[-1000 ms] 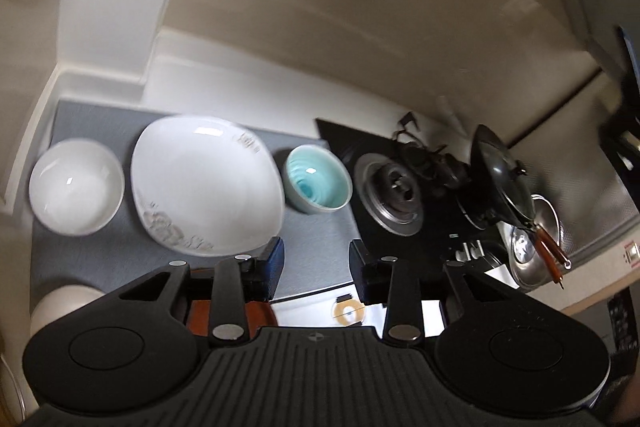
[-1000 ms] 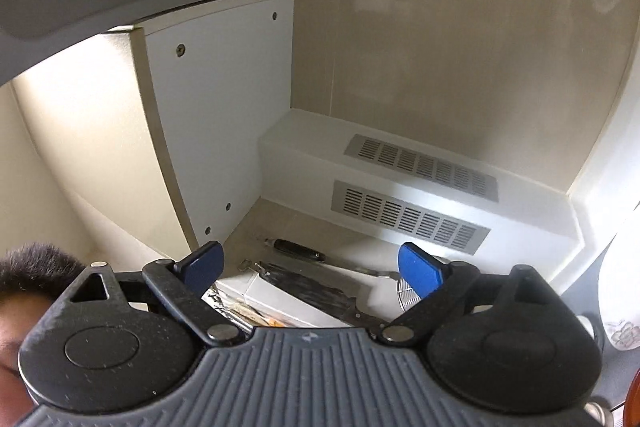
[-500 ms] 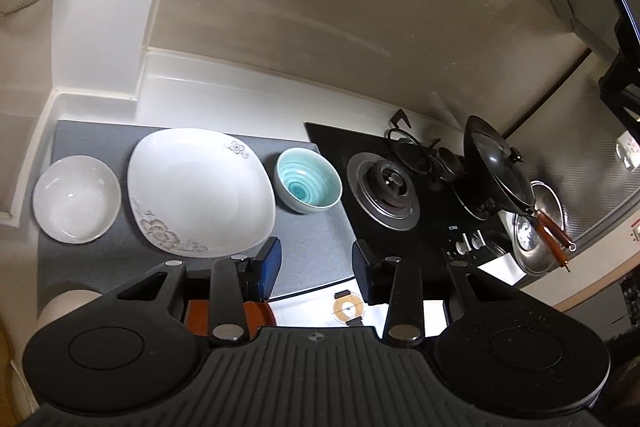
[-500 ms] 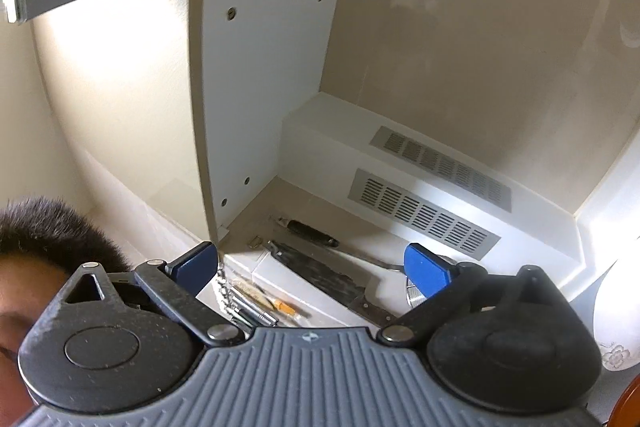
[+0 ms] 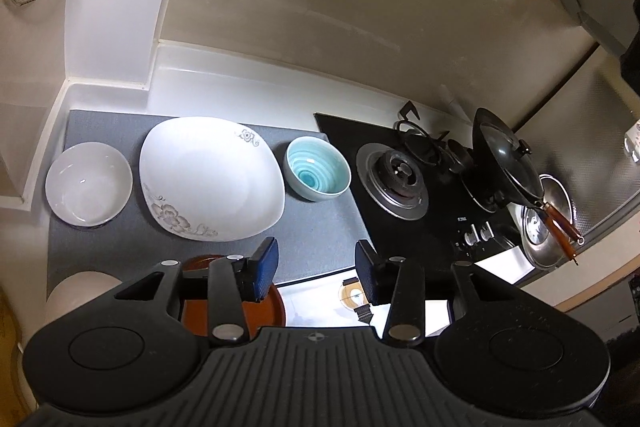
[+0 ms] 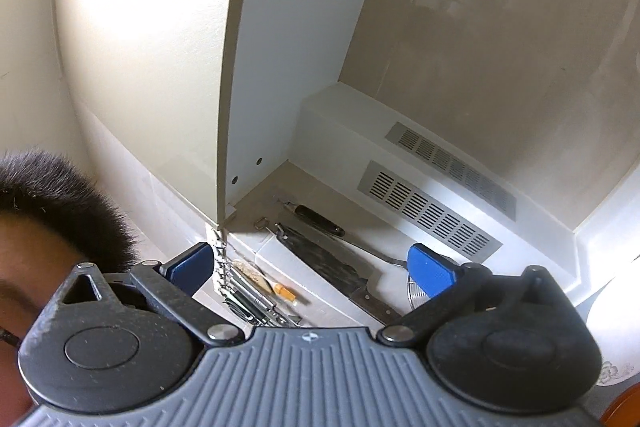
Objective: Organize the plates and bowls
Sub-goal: 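Move the left gripper back toward the orange-brown plate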
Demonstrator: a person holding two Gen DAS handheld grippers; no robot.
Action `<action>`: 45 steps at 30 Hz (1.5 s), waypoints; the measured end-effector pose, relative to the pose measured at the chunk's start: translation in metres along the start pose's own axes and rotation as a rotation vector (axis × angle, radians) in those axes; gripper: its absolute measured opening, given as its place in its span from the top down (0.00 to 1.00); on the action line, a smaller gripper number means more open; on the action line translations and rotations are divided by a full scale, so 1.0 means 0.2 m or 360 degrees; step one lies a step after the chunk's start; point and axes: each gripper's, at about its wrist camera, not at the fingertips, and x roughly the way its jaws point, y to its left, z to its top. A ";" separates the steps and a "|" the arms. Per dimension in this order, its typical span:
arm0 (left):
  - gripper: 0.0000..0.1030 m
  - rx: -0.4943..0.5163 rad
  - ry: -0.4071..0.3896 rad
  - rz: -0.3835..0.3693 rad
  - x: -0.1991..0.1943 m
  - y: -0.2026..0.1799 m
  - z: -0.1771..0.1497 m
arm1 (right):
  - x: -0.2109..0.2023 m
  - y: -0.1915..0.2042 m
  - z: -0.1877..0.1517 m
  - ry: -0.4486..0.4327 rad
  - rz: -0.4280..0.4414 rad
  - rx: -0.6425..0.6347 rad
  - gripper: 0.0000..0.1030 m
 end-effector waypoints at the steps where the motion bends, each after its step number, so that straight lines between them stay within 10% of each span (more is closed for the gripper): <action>1: 0.56 0.0001 0.0002 0.0000 0.00 0.00 0.00 | 0.00 0.00 0.00 -0.0001 0.0005 0.0008 0.00; 35: 0.48 -0.0109 0.0102 0.0121 0.08 0.19 -0.07 | 0.13 -0.27 -0.13 0.0102 0.0063 0.0536 0.00; 45: 0.46 -0.0137 0.0265 0.0265 0.13 0.35 -0.23 | -0.17 -0.52 -0.25 0.0144 -0.0344 0.0474 0.00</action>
